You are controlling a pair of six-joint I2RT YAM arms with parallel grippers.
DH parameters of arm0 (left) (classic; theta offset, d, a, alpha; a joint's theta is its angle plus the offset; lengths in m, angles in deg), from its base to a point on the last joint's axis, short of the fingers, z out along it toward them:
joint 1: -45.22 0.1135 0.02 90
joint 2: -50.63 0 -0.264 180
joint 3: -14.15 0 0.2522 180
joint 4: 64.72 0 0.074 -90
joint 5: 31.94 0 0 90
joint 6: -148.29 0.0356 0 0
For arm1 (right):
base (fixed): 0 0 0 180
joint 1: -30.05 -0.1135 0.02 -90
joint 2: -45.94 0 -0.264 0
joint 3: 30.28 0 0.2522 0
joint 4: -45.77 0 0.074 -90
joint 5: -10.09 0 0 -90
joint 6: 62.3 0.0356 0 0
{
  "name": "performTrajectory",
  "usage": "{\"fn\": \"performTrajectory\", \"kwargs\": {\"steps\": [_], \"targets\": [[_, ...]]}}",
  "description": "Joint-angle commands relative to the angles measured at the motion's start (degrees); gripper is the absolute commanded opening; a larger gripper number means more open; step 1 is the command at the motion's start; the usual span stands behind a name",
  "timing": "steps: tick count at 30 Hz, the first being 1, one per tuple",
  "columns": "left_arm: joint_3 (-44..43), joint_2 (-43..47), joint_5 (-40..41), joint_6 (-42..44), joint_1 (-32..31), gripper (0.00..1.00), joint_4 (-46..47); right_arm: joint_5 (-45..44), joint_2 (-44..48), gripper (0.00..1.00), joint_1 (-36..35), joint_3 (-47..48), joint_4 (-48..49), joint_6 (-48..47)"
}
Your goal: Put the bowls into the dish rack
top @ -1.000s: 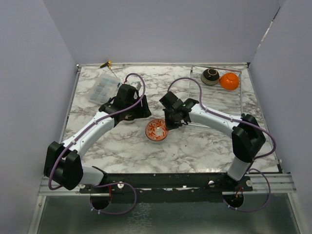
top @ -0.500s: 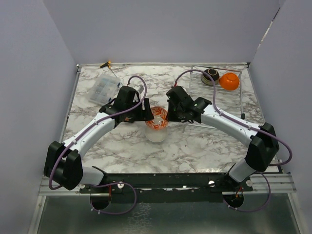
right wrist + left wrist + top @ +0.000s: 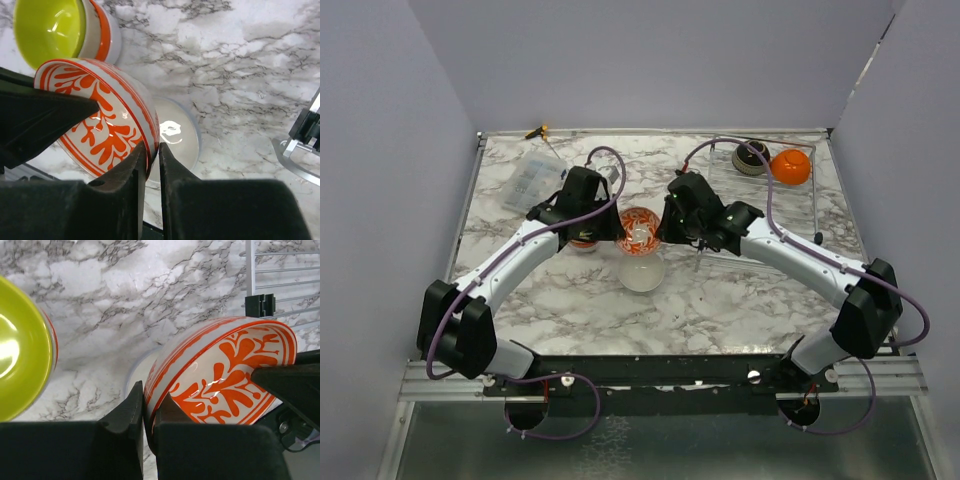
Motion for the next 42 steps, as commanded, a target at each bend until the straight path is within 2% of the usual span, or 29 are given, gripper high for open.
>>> {"fn": "performTrajectory", "kwargs": {"steps": [1,4,7,10,14,19,28,35,40,42], "targets": [[-9.50,-1.34,-3.95,6.99,-0.18,0.00,-3.35,5.74,5.14,0.25,3.16,-2.74,8.09,1.23],[-14.46,-3.15,-9.82,7.90,0.59,0.00,-5.31,11.91,7.51,0.54,5.61,-4.74,12.37,2.22],[-18.06,-5.20,-17.19,7.27,1.47,0.00,-5.79,17.50,9.81,0.74,7.84,-7.61,17.67,3.56],[-19.91,-7.87,-22.69,5.09,2.42,0.00,-5.82,24.67,12.57,0.86,10.83,-12.85,24.97,5.89],[-20.28,-9.99,-26.73,2.74,2.70,0.00,-5.58,34.22,16.03,0.93,14.95,-19.78,35.60,9.89],[-19.56,-10.50,-30.80,0.50,2.77,0.00,-3.27,41.75,16.70,0.94,16.41,-22.09,41.34,12.20],[-17.72,-10.37,-33.64,-2.93,2.78,0.00,-0.41,43.54,16.20,0.91,18.27,-24.17,41.40,15.02],[-17.02,-10.45,-32.91,-3.73,2.88,0.00,0.31,47.03,16.16,0.75,18.38,-22.55,42.08,15.34],[-15.84,-10.11,-32.41,-4.34,3.22,0.00,0.82,46.48,17.65,0.64,18.37,-22.92,42.94,15.32],[-15.37,-10.17,-32.45,-4.59,3.27,0.00,1.09,45.88,18.10,0.56,18.38,-22.99,43.49,15.09]]}}
